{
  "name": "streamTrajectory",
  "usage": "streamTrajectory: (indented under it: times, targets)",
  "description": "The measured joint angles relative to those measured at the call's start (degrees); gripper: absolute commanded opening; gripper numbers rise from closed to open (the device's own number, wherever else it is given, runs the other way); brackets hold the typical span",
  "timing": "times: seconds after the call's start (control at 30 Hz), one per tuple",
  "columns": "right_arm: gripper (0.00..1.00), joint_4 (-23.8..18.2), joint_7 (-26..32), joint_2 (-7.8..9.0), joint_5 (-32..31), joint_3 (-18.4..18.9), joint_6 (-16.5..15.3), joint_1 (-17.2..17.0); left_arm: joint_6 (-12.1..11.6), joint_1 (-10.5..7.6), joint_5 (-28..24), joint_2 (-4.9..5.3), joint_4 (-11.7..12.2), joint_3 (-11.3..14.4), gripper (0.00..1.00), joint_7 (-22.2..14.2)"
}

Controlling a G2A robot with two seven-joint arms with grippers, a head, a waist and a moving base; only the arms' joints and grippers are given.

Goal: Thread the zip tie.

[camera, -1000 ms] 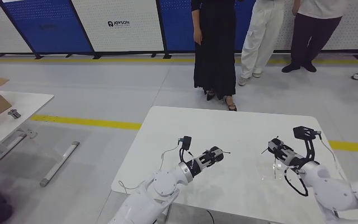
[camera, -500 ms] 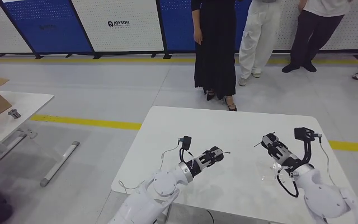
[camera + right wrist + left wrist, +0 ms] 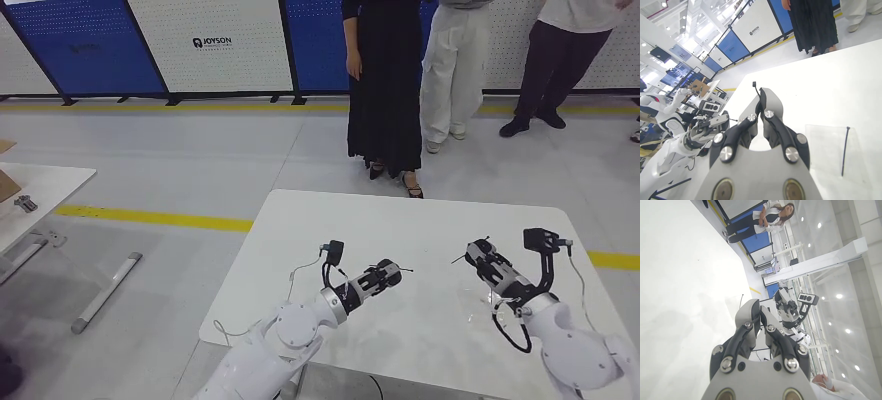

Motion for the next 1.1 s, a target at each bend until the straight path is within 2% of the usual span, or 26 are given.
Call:
streamTrajectory:
  times: [0.13, 0.23, 0.6, 0.73, 0.9, 1.1]
  targets:
    - [0.00, -1.0, -5.3, -0.73, -3.4, -3.0, 0.9, -0.6, -0.2, -1.50, 1.4, -0.46, 1.4, 1.6, 0.00, 1.5]
    - [0.00, -0.6, -6.9, -1.10, -4.5, -4.5, 1.9, -0.3, 0.1, -2.15, 2.7, -0.67, 2.4, 2.2, 0.00, 3.4]
    - [0.00, 0.0, -7.3, -1.26, -4.5, -4.6, 1.3, -0.5, 0.1, -2.14, 2.7, -0.67, 2.4, 2.2, 0.00, 3.3]
    - [0.00, 1.2, -10.3, -2.06, -5.6, -7.2, 1.7, -0.1, 0.1, -2.14, 2.7, -0.67, 2.4, 2.2, 0.00, 3.3]
    - [0.00, 4.1, -11.2, -3.45, -6.4, -12.2, 2.3, 2.9, 0.1, -2.14, 2.7, -0.67, 2.4, 2.2, 0.00, 3.3]
    - [0.00, 4.5, -11.0, -3.63, -6.1, -12.5, 2.3, 3.4, 0.1, -2.14, 2.7, -0.67, 2.4, 2.2, 0.00, 3.3]
